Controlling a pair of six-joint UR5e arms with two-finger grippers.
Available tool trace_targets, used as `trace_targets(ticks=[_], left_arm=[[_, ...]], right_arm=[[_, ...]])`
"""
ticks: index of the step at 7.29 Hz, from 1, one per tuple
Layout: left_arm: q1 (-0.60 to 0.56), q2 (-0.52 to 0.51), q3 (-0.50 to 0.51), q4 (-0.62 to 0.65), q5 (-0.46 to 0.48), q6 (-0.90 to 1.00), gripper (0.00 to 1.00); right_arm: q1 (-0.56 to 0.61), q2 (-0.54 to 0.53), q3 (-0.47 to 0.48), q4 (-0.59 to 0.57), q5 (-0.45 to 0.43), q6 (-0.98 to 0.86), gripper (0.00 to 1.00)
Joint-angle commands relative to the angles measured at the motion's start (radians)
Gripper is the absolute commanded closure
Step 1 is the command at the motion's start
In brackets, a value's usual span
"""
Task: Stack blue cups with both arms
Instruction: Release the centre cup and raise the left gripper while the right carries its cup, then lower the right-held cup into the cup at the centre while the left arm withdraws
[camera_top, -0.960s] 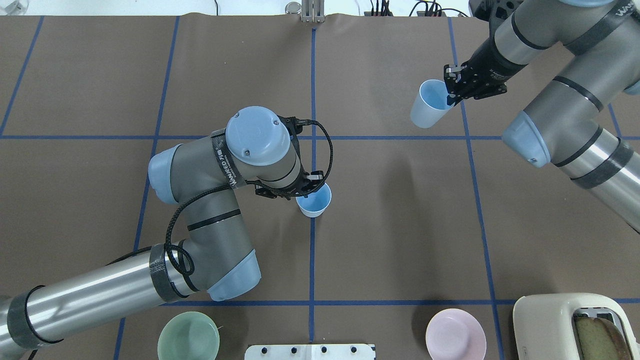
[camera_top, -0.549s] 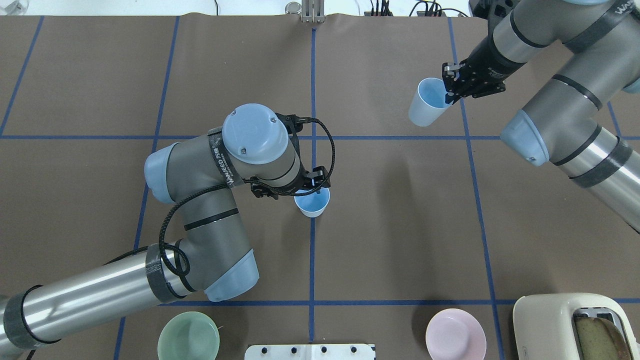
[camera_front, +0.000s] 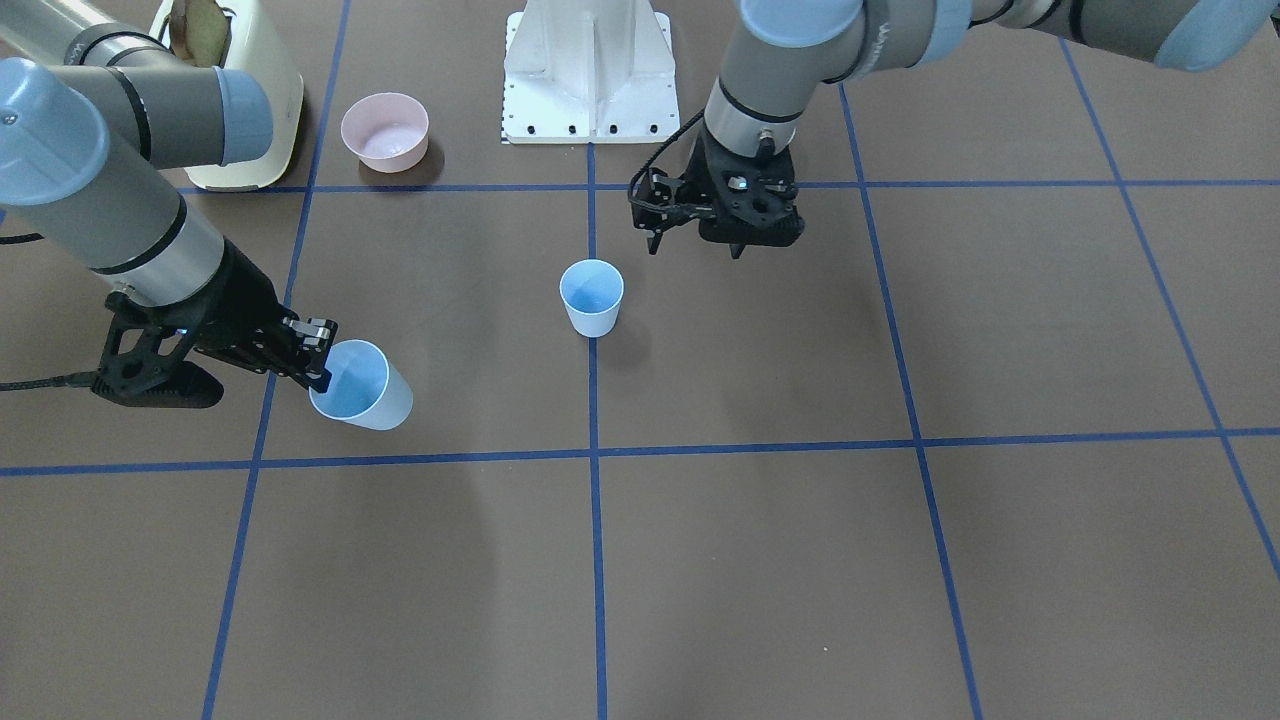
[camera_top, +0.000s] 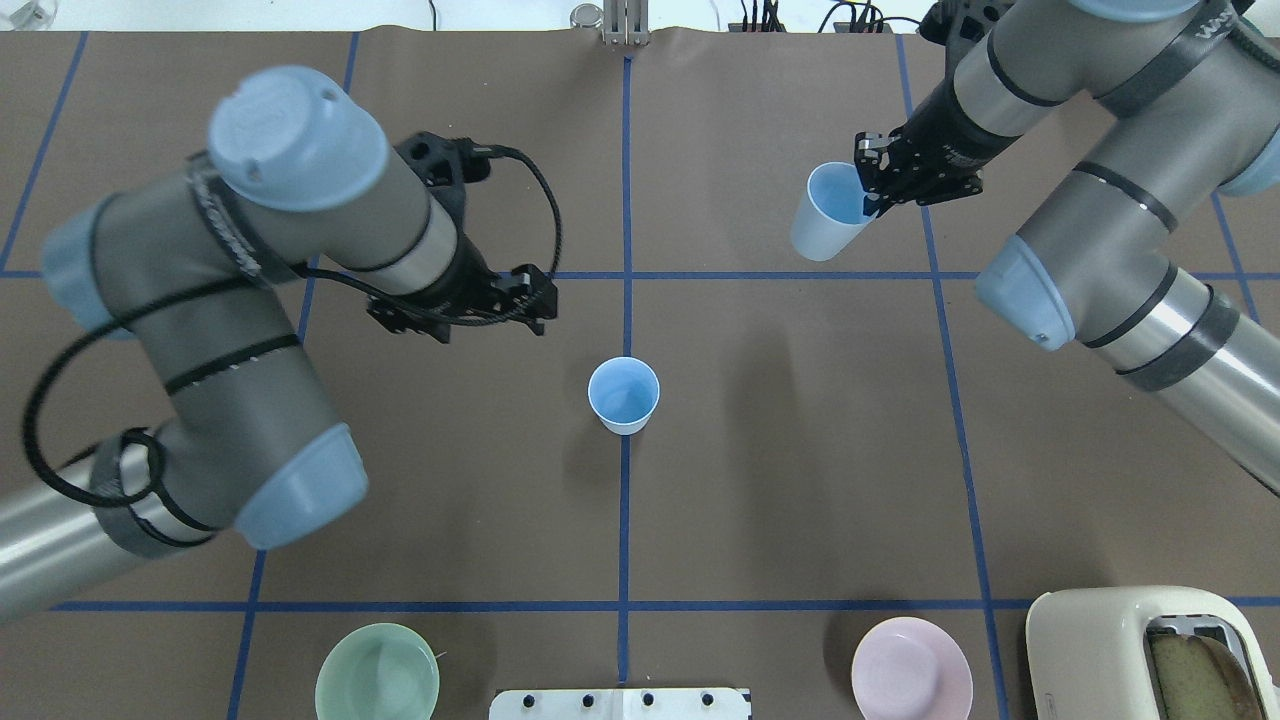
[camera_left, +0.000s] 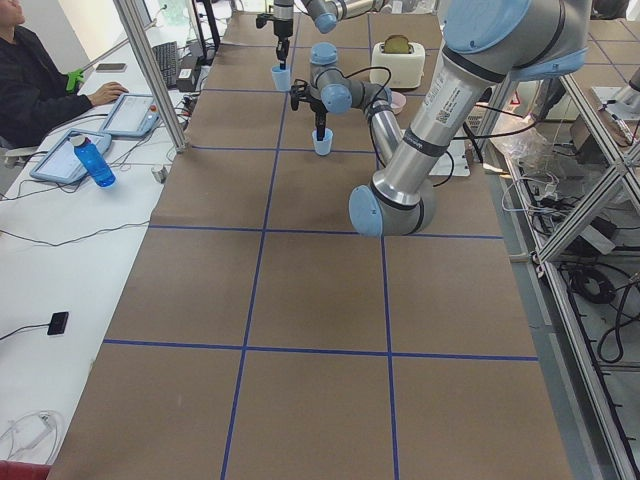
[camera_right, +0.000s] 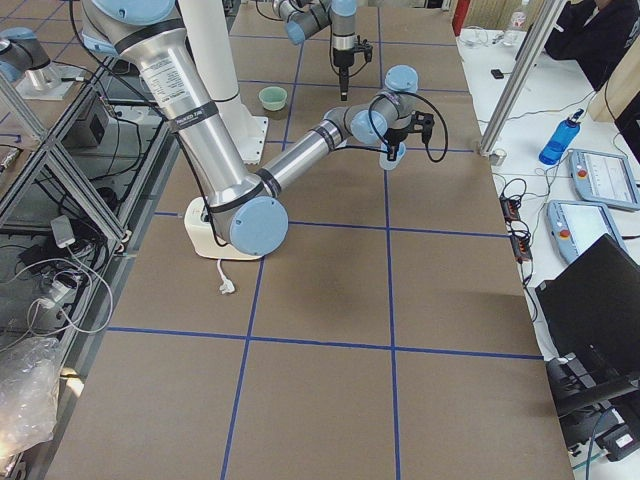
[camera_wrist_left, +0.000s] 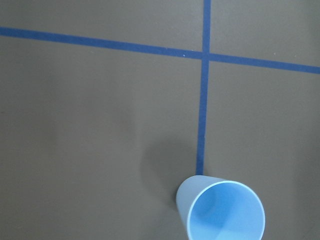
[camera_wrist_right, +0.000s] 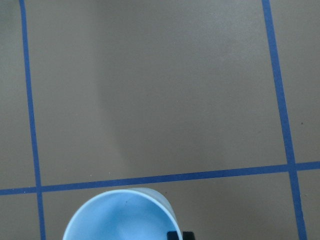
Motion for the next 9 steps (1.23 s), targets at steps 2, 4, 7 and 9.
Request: trace_targets(ticks=[2,4,7,9], left_arm=[[-0.318,0.178,-0.033,0.016,-0.16,0.408,0.02],[-0.456,0.299,-0.031,-0.002,-0.194,0.634,0.02],[-0.509,0.445,-0.022,-0.2,-0.186,0.668,0.02],[-0.509,0.445,-0.021,-0.202,-0.186,0.668,0.02]], right_arm=[[-0.155,0.09,0.089,-0.132,-0.134,0.184,1.0],[-0.236,0.161,0.166,-0.278,-0.18,0.268,1.0],[-0.425,0.187,0.165,-0.286,-0.349,0.376,1.0],[-0.459,0.189,0.16,-0.286,-0.38,0.391,1.0]])
